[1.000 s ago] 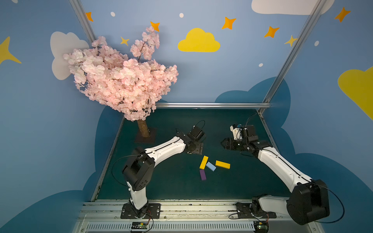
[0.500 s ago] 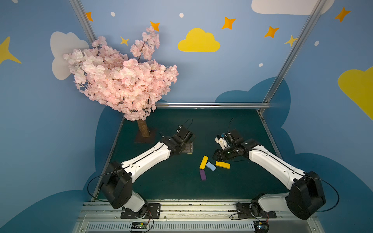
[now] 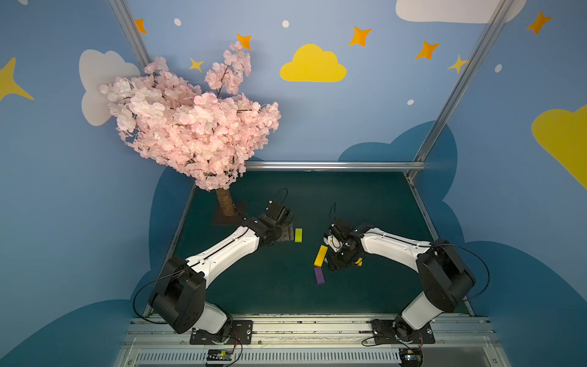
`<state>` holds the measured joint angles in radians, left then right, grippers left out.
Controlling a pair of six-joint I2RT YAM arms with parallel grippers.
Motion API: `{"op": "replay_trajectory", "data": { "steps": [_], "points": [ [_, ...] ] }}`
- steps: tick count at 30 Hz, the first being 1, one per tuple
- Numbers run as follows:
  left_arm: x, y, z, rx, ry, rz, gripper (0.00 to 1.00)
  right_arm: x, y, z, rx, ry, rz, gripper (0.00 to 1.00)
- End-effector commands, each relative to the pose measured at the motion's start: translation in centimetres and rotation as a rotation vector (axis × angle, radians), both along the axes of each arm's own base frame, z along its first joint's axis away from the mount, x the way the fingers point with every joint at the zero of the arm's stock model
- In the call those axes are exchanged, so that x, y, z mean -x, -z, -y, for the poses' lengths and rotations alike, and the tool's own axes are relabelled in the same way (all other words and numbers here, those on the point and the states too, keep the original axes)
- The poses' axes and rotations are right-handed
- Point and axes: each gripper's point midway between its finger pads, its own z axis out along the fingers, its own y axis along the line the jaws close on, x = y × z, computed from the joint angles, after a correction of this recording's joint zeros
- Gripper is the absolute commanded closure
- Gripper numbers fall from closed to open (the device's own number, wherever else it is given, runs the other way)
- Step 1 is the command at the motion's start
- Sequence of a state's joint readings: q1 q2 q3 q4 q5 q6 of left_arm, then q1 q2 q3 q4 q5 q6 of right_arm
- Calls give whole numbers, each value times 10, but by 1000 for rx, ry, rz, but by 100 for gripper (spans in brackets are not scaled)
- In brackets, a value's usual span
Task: Assemble the letter k with building blocks
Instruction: Pick up the building block from the center of the board.
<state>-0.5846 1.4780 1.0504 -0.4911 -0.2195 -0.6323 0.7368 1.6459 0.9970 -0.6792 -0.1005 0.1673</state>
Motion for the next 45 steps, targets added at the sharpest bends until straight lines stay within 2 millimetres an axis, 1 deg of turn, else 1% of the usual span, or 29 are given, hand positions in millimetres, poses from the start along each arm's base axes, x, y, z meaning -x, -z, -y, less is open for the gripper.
{"op": "replay_trajectory", "data": {
  "steps": [1,6,8,11,12,13,14,15,16,18,20,23,29,32,35,38,41,45],
  "points": [
    [0,7,4,21,8,-24,13,-11,-9,-3,30,-22,58,36],
    [2,10,2,32,1,-26,13,-9,2,0,84,-32,15,35],
    [2,9,1,36,-6,-20,13,-8,7,0,95,-32,4,35],
    [1,9,-1,34,-11,-19,13,-10,9,-4,88,-35,5,36],
    [0,9,-2,33,-14,-18,13,-12,9,-4,91,-33,8,40],
    [0,9,-3,34,-16,-17,13,-12,8,-4,95,-32,11,48],
    [0,9,-4,33,-17,-19,13,-13,8,-3,101,-29,15,54],
    [0,9,-4,33,-17,-18,13,-14,7,-2,105,-28,20,55],
    [0,10,-4,33,-16,-20,13,-15,7,-2,106,-27,20,59],
    [0,12,-4,31,-20,-22,13,-15,5,-2,105,-21,24,71],
    [0,14,-5,32,-23,-26,13,-13,2,-4,92,-19,21,81],
    [0,15,-5,32,-22,-29,13,-10,-10,-8,71,4,32,100],
    [0,16,-6,23,-21,-27,13,1,-38,-32,11,42,58,100],
    [1,14,-8,19,-31,-24,13,0,-47,-45,15,96,74,100],
    [0,9,-17,4,-73,-2,13,-5,-48,-68,-23,165,78,100],
    [0,-7,-35,-30,-151,58,13,-18,-48,-92,-75,249,96,100],
    [0,-25,-54,-54,-218,150,13,-32,-42,-104,-49,325,115,100],
    [2,-42,-65,-67,-234,223,13,-38,-32,-119,-15,419,101,100]
  ]
}}
